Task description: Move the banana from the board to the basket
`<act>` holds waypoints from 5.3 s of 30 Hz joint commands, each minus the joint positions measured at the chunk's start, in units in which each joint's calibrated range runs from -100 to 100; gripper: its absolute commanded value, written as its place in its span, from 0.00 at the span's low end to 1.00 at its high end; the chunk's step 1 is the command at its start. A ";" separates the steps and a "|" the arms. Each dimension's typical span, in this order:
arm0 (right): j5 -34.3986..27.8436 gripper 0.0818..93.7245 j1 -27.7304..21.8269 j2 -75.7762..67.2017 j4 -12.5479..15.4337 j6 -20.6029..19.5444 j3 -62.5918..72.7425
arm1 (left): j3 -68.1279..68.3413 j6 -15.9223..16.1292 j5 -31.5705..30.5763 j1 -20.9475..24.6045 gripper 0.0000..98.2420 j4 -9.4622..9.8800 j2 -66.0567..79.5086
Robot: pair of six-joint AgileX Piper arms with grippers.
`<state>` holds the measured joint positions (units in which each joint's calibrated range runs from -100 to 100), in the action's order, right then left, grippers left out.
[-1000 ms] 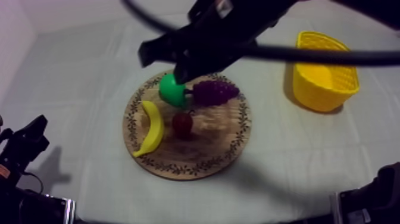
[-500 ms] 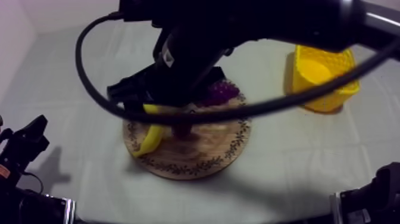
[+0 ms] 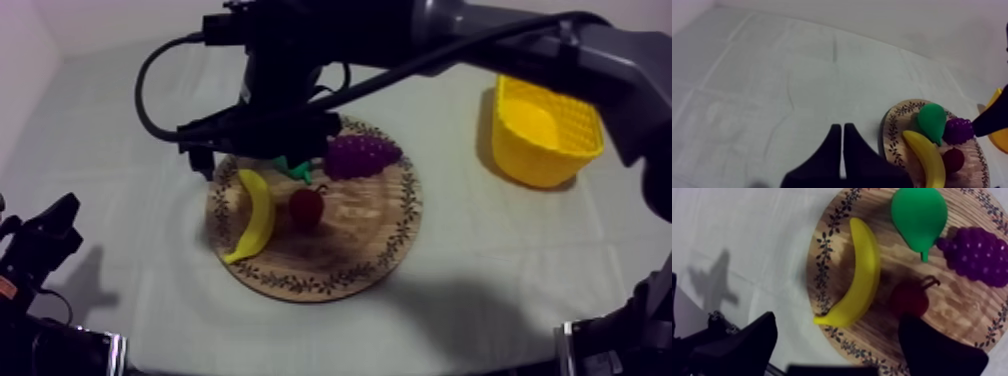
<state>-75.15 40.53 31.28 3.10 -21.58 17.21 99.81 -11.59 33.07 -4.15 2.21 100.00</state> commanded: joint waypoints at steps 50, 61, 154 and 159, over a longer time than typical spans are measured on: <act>-18.14 0.31 -1.82 28.42 2.17 6.07 25.68 | -0.03 -0.01 -0.01 -0.01 0.00 -0.04 0.00; -17.40 0.18 -1.54 18.21 1.67 6.72 21.50 | -0.03 -0.01 -0.01 -0.01 0.00 -0.04 0.00; 34.61 0.01 -44.16 -121.23 -1.61 25.04 -115.30 | -0.03 0.01 -0.01 -0.01 0.00 -0.04 0.00; 35.83 0.01 -46.26 -124.68 -1.69 24.96 -116.42 | -0.03 -0.01 -0.01 -0.01 0.00 -0.04 0.00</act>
<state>-40.07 -5.30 -92.19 1.51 2.41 -99.15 99.81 -11.59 33.12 -4.15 2.21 100.00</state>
